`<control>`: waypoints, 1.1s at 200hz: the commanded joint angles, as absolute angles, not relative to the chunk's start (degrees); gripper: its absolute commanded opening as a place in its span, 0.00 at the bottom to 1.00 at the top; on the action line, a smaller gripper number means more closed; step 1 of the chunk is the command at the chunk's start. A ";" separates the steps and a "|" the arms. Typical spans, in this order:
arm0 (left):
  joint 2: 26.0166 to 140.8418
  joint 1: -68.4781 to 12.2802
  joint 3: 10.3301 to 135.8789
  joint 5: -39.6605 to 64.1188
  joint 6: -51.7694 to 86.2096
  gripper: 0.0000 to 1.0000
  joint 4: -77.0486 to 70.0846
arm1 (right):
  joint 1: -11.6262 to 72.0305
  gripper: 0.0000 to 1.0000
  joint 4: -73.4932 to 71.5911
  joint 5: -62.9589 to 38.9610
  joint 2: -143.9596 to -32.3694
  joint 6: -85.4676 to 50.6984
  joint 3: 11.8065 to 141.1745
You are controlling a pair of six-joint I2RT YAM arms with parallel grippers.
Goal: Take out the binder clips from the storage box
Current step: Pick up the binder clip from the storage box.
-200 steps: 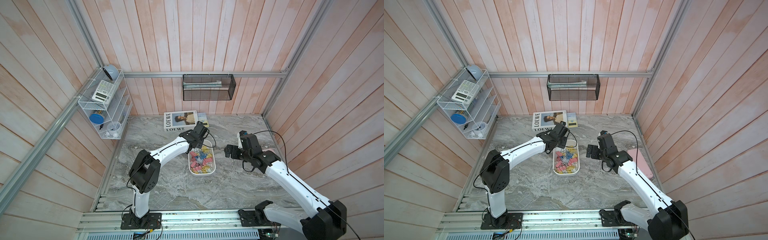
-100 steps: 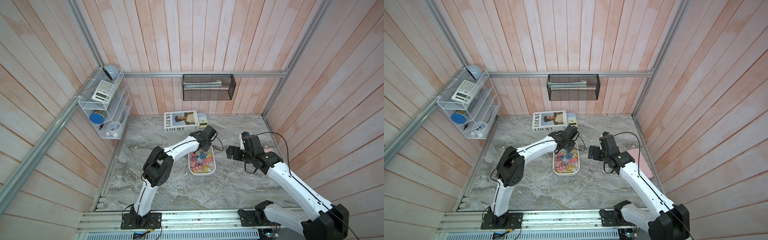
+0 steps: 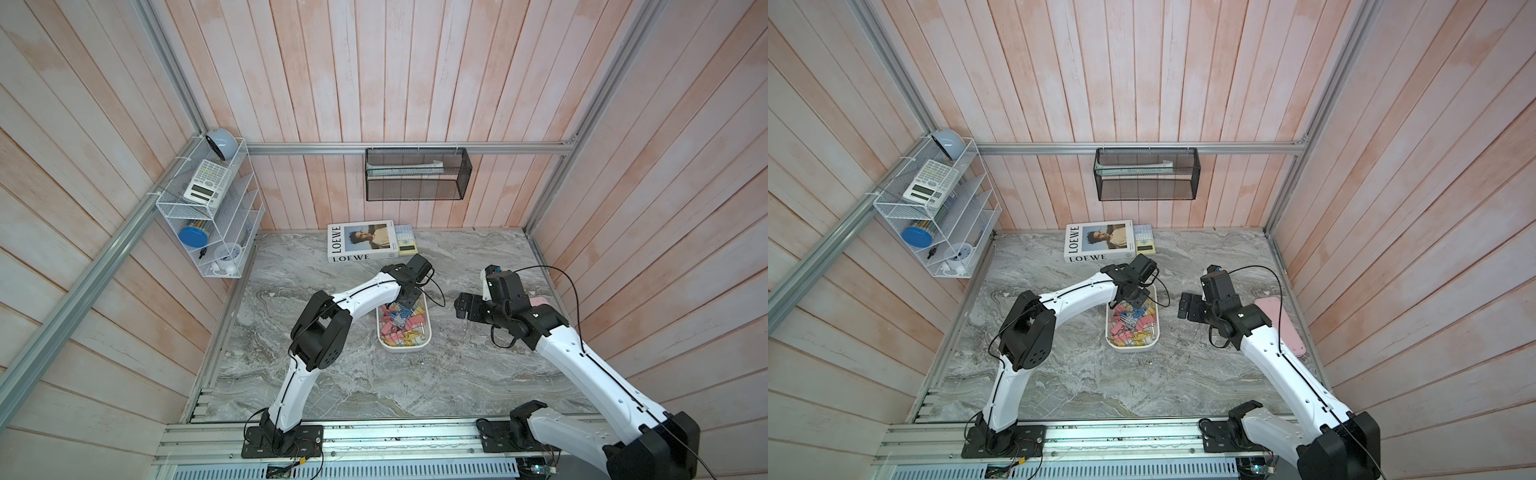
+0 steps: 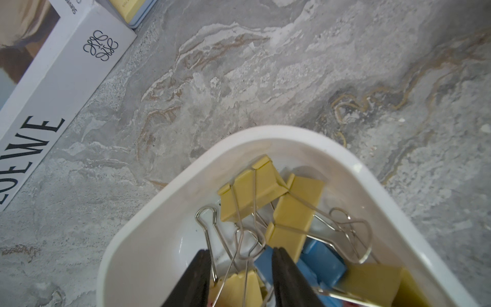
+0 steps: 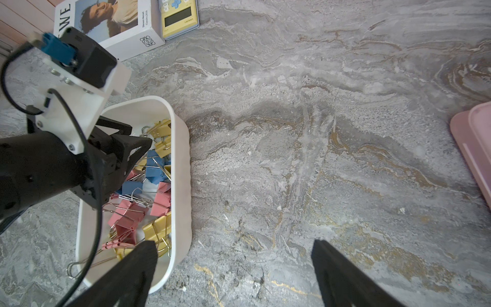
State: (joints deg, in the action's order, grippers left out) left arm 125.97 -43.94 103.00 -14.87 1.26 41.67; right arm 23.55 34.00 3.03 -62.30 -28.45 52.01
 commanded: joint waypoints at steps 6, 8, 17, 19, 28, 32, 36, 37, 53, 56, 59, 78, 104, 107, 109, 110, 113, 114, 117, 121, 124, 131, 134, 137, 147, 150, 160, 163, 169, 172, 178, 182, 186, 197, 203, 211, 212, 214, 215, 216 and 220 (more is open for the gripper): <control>127.59 -43.95 105.44 -15.90 -0.37 0.41 42.20 | 23.25 0.98 35.37 2.51 -62.57 -28.48 51.94; 127.63 -43.95 105.53 -15.91 -0.40 0.41 42.15 | 23.26 0.98 35.41 2.54 -62.53 -28.50 51.94; 127.94 -43.92 105.85 -16.17 -0.52 0.38 41.94 | 23.29 0.98 35.52 2.50 -62.55 -28.56 52.04; 127.94 -43.94 105.98 -16.25 -0.53 0.37 41.88 | 23.29 0.98 35.51 2.47 -62.57 -28.56 52.03; 128.08 -43.99 106.16 -16.43 -0.61 0.36 41.61 | 23.26 0.98 35.68 2.48 -62.57 -28.56 52.11; 128.15 -43.94 106.30 -16.51 -0.66 0.34 41.47 | 23.28 0.98 35.67 2.53 -62.51 -28.58 52.11; 128.24 -43.95 106.34 -16.52 -0.74 0.32 41.32 | 23.26 0.98 35.70 2.47 -62.56 -28.57 52.15; 128.28 -43.95 106.39 -16.52 -0.81 0.32 41.27 | 23.23 0.98 35.69 2.46 -62.57 -28.56 52.13; 128.55 -43.94 106.98 -16.61 -1.00 0.28 41.09 | 23.26 0.98 35.91 2.52 -62.55 -28.56 52.11; 128.58 -43.94 107.11 -16.61 -0.97 0.27 41.17 | 23.28 0.98 35.92 2.54 -62.57 -28.56 52.12; 128.59 -43.95 107.17 -16.61 -0.97 0.26 41.23 | 23.26 0.98 35.92 2.47 -62.56 -28.56 52.05; 128.25 -43.94 107.16 -16.45 -1.06 0.19 41.24 | 23.29 0.98 35.90 2.40 -62.57 -28.65 52.03; 127.13 -43.90 106.75 -17.05 -0.90 0.12 41.48 | 23.27 0.98 35.66 2.43 -62.75 -28.65 52.22; 126.98 -44.01 106.54 -17.09 -0.93 0.11 41.48 | 23.29 0.98 35.60 2.37 -62.80 -28.65 52.25; 126.82 -44.03 106.46 -17.06 -0.89 0.10 41.48 | 23.29 0.98 35.53 2.37 -62.83 -28.65 52.22; 126.74 -44.03 106.45 -17.10 -0.93 0.10 41.48 | 23.29 0.98 35.56 2.28 -62.88 -28.65 52.21; 126.53 -43.99 106.22 -17.12 -0.91 0.10 41.45 | 23.27 0.98 35.47 2.21 -62.92 -28.65 52.28; 126.46 -44.01 106.15 -17.13 -0.89 0.09 41.42 | 23.28 0.98 35.45 2.20 -62.93 -28.65 52.29; 126.22 -44.01 105.95 -17.18 -0.91 0.09 41.40 | 23.27 0.98 35.36 2.12 -62.98 -28.65 52.31; 125.81 -44.04 105.64 -17.27 -0.88 0.08 41.44 | 23.28 0.98 35.27 2.07 -63.08 -28.65 52.30; 125.55 -44.11 105.38 -17.35 -0.81 0.07 41.40 | 23.29 0.98 35.27 2.04 -63.15 -28.66 52.34; 124.90 -44.20 104.85 -17.61 -0.76 0.04 41.40 | 23.26 0.98 35.18 1.83 -63.41 -28.74 52.46; 124.59 -44.21 104.66 -17.80 -0.64 0.03 41.40 | 23.25 0.98 35.12 1.72 -63.49 -28.74 52.51; 124.26 -44.27 104.35 -18.14 -0.61 0.02 41.41 | 23.23 0.98 35.03 1.56 -63.58 -28.74 52.61; 123.08 -44.32 103.29 -18.75 -0.38 0.01 41.29 | 23.21 0.98 34.75 1.19 -63.72 -28.83 52.73; 122.59 -44.42 102.94 -18.85 -0.35 0.01 41.23 | 23.25 0.98 34.70 1.08 -63.81 -28.83 52.73; 121.09 -44.55 101.67 -19.26 -0.01 0.01 40.97 | 23.27 0.98 34.27 0.75 -64.05 -29.00 52.73; 120.66 -44.56 101.29 -19.54 0.00 0.01 40.99 | 23.28 0.98 34.17 0.63 -64.07 -29.08 52.73; 119.82 -44.61 100.62 -19.81 0.13 0.01 41.00 | 23.23 0.98 33.85 0.43 -64.17 -29.17 52.71; 119.38 -44.71 100.35 -20.04 0.17 0.01 41.08 | 23.23 0.98 33.65 0.26 -64.25 -29.24 52.65; 118.56 -44.69 99.52 -20.38 0.30 0.01 41.11 | 23.28 0.98 33.27 -0.04 -64.38 -29.42 52.60; 117.92 -44.81 99.05 -20.69 0.35 0.01 41.09 | 23.28 0.98 33.06 -0.23 -64.50 -29.52 52.57; 117.41 -44.75 98.55 -20.93 0.43 0.01 41.20 | 23.24 0.98 32.76 -0.55 -64.69 -29.66 52.56; 115.98 -44.93 96.96 -22.01 0.71 0.01 41.22 | 23.28 0.98 32.22 -1.13 -65.23 -29.88 52.69; 115.05 -45.07 96.18 -22.72 0.70 0.01 41.22 | 23.21 0.98 32.09 -1.58 -65.62 -30.04 52.93; 113.88 -45.24 94.97 -23.62 0.71 0.01 41.16 | 23.37 0.98 32.06 -2.05 -66.05 -30.30 53.23; 113.81 -45.21 94.90 -23.81 0.70 0.01 41.10 | 23.38 0.98 32.07 -2.08 -66.16 -30.31 53.29; 113.51 -45.27 94.50 -24.10 0.70 0.01 41.06 | 23.38 0.98 32.01 -2.10 -66.29 -30.32 53.38; 113.36 -45.31 94.31 -24.22 0.70 0.01 41.01 | 23.33 0.98 31.96 -2.24 -66.32 -30.36 53.41; 113.28 -45.33 94.13 -24.37 0.70 0.01 40.94 | 23.36 0.98 31.93 -2.31 -66.38 -30.39 53.42; 112.73 -45.38 93.49 -24.88 0.70 0.01 40.77 | 23.38 0.98 31.91 -2.45 -66.55 -30.53 53.58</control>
